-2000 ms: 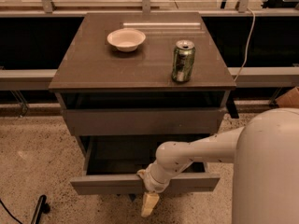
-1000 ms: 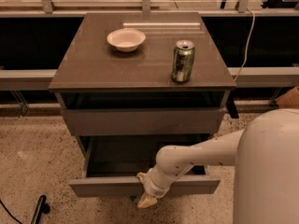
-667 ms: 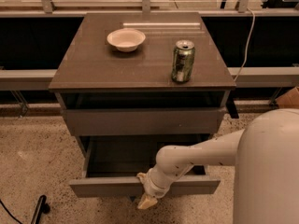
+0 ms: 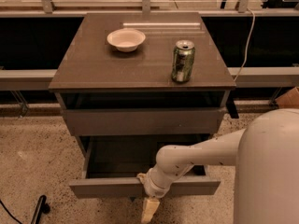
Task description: Open middle drawer
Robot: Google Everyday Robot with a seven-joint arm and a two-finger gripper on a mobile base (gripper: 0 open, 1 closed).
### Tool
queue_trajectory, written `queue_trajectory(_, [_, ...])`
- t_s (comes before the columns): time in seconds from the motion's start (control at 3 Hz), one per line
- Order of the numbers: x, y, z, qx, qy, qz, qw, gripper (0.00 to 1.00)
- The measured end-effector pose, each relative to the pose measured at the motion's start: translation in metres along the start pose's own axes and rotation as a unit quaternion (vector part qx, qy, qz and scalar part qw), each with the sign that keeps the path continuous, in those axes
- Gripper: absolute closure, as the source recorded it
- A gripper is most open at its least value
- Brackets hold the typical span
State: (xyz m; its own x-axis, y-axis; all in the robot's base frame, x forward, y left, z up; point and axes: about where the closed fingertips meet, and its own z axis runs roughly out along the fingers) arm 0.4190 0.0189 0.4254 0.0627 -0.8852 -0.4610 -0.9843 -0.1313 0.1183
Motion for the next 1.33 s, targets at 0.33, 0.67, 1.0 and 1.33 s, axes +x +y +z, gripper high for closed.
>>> queue_trajectory(0.33, [0.000,0.000,-0.001,0.000,0.000,0.000,1.0000,0.00])
queue_trajectory(0.67, [0.000,0.000,-0.001,0.000,0.000,0.000,1.0000,0.00])
queue_trajectory(1.0, [0.010,-0.015,-0.003,0.008,0.004,0.005,0.9999,0.00])
queue_trajectory(1.33, [0.015,-0.030,-0.004,0.017,0.014,0.002,0.9997,0.03])
